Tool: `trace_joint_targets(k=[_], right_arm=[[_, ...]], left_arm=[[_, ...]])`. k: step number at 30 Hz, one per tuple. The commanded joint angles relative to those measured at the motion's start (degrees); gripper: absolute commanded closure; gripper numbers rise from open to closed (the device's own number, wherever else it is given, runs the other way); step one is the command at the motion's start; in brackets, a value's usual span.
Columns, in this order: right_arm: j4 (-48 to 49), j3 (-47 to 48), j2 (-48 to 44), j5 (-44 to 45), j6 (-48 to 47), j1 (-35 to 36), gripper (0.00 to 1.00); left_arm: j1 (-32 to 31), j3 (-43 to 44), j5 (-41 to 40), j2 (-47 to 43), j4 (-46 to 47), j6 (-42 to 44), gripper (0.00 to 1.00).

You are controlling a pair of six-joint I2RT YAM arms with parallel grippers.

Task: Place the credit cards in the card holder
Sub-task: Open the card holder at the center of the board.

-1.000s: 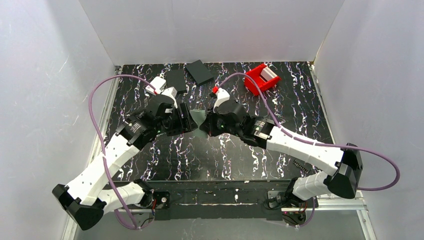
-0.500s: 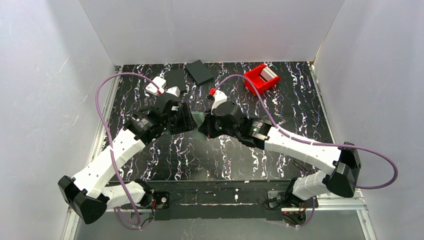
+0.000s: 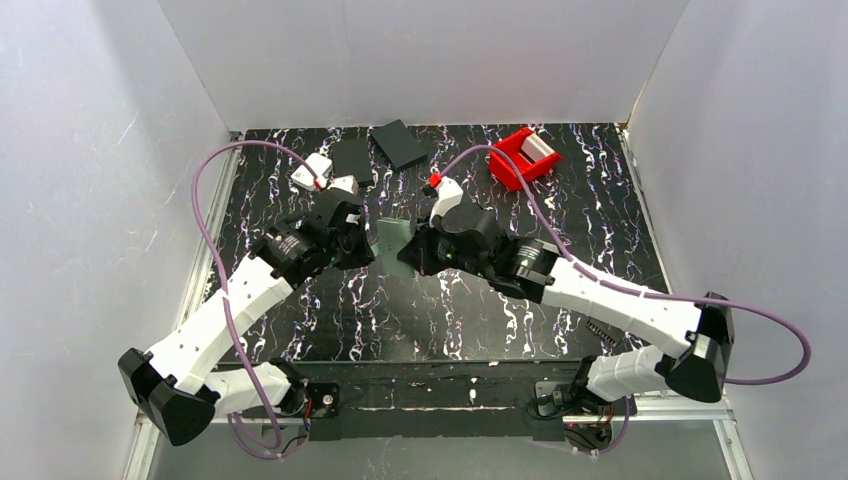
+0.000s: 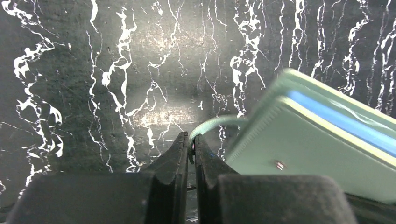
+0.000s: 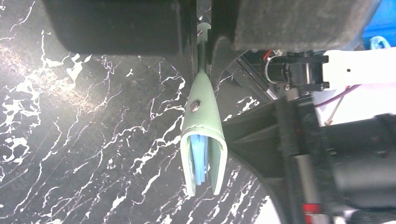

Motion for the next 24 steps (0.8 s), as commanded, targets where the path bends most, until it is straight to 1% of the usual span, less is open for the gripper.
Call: trace_joint_targets(k=[1,3,5,6,7,8,10,11,12,13,16,17,19,21,22,24], right_arm=[[4.58,-0.3,-4.65,1.77,-0.04,0.2,0.99],[4.02,-0.74,-5.2,1.37,-1.37,-0.31,0.99],[4.45,-1.32,-5.75,-3.64,-4.03,-2.11,0.99],[4.56,-1.77,-6.09,-8.68,-5.0,-3.77,0.99],[5.05,-2.67,-6.53,-14.01,-5.29,-5.77,0.99],[7.13,-4.2,-7.11,-21.28,-5.02,-8.98,0.99],[13.68,-7.35,-7.62,-36.67,-2.05,-16.42,0.99],[19.31,-8.94,-7.83,-42.39,-0.14,-18.34,0.99],[22.33,-10.14,-7.98,-46.34,1.31,-19.54,0.99],[23.76,-10.62,-8.01,-48.55,2.05,-20.09,0.99],[24.7,-10.42,-7.13,-51.88,2.6,-20.45,0.99],[25.5,-10.49,-6.93,-52.84,3.0,-20.46,0.99],[27.21,-10.9,-6.69,-53.98,4.24,-20.46,0.99],[27.29,-10.95,-6.68,-54.4,4.28,-20.46,0.99],[27.29,-10.99,-6.6,-54.86,4.3,-20.51,0.99],[26.97,-11.1,-6.31,-55.68,4.12,-20.75,0.99]], left_arm=[[0.61,1.54,-3.74,0.04,-4.39,3.52,1.0],[1.05,0.85,-2.83,-1.25,-3.95,4.37,1.0],[1.64,-0.41,1.18,-4.01,-1.8,6.27,1.0],[2.14,-1.17,5.41,-5.24,-0.53,7.39,1.0],[2.5,-1.46,7.76,-6.4,0.21,8.19,1.0],[2.82,-1.76,9.47,-7.57,0.76,8.65,1.0],[3.36,-2.57,14.31,-9.85,2.08,9.49,1.0],[3.65,-2.98,17.4,-10.53,3.1,9.81,1.0],[3.98,-3.26,20.26,-11.1,4.03,9.96,1.0],[4.14,-3.52,22.99,-11.37,4.77,9.95,1.0],[4.15,-4.67,28.45,-11.58,7.01,8.95,0.88],[4.22,-5.19,29.49,-11.61,7.88,8.57,0.84],[4.24,-5.81,30.0,-11.55,8.07,8.42,0.81],[4.23,-5.98,30.31,-11.59,7.85,8.85,0.81],[4.24,-5.86,30.19,-11.73,7.62,9.19,0.84],[4.24,-5.43,28.98,-12.23,6.5,10.17,0.93]])
